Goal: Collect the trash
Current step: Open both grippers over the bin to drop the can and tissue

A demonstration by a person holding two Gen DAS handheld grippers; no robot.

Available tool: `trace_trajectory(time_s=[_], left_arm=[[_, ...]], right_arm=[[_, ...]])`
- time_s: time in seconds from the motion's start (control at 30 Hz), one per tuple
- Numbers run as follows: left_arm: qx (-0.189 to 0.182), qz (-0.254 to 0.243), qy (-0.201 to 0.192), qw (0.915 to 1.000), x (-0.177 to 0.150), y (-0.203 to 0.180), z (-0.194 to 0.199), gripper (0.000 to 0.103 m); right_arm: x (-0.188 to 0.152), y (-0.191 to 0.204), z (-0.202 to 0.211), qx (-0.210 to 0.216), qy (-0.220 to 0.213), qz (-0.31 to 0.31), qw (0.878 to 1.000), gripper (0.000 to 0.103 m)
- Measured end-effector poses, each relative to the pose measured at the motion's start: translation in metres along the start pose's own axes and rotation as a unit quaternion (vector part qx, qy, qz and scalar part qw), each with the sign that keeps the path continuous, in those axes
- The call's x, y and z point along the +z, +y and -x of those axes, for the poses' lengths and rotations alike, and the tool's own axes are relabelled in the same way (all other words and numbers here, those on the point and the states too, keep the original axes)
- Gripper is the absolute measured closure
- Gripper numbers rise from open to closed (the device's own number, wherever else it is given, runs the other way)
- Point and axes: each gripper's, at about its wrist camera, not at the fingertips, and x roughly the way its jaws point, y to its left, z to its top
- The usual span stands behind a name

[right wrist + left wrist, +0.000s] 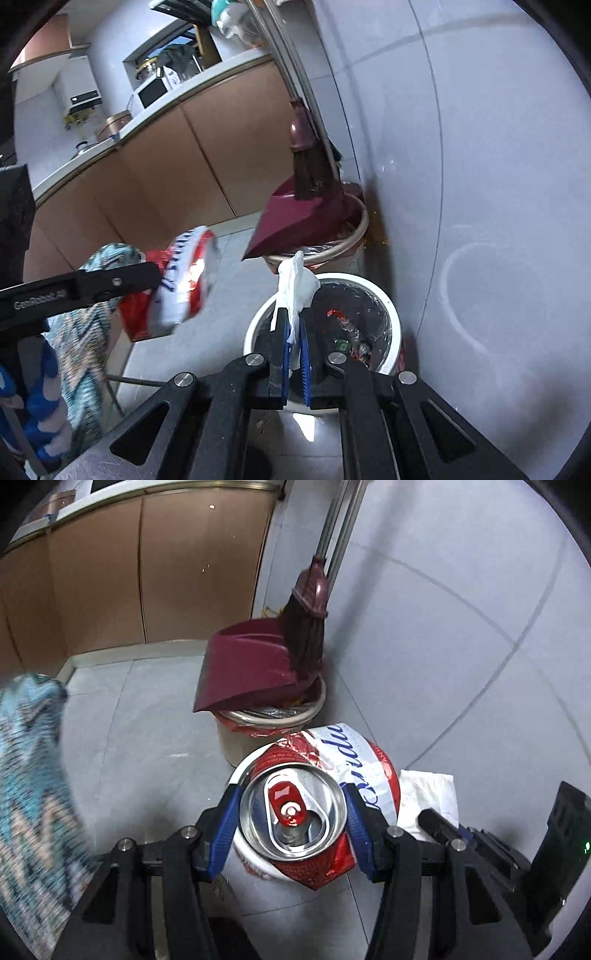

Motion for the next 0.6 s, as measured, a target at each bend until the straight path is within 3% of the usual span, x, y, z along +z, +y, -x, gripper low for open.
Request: trace_trajectory(time_s=[0.07, 0.13, 0.17, 0.2, 0.37, 0.6], left_arm=[[-0.008, 0.009, 0.011, 0.9999, 0.005, 0.001, -0.021, 0.050], [-0.015, 0.023, 0.028, 0.9992, 0.009, 0.003, -0.045, 0.045], [-0.016, 0.026, 0.029, 0.9991, 0.008, 0.005, -0.049, 0.042], [-0.018, 0.032, 0.031, 0.9989, 0.008, 0.006, -0.055, 0.042], [-0.028, 0.041, 0.019, 0.9985, 0.005, 0.010, -0.051, 0.042], [-0.012, 0.041, -0.034, 0.9985, -0.007, 0.006, 0.004, 0.042]], right_arm=[[0.000, -0.006, -0.017, -0.005, 0.004, 0.000, 1.000, 0.095], [-0.001, -0.015, -0.032, -0.007, 0.015, -0.004, 1.000, 0.079], [-0.004, -0.019, -0.038, -0.015, 0.023, -0.005, 1.000, 0.066], [-0.006, -0.022, -0.041, -0.017, 0.027, -0.005, 0.999, 0.060], [-0.019, -0.030, -0.040, -0.030, 0.032, -0.016, 0.999, 0.060], [-0.023, -0.010, -0.015, -0.025, 0.025, -0.010, 0.999, 0.059]])
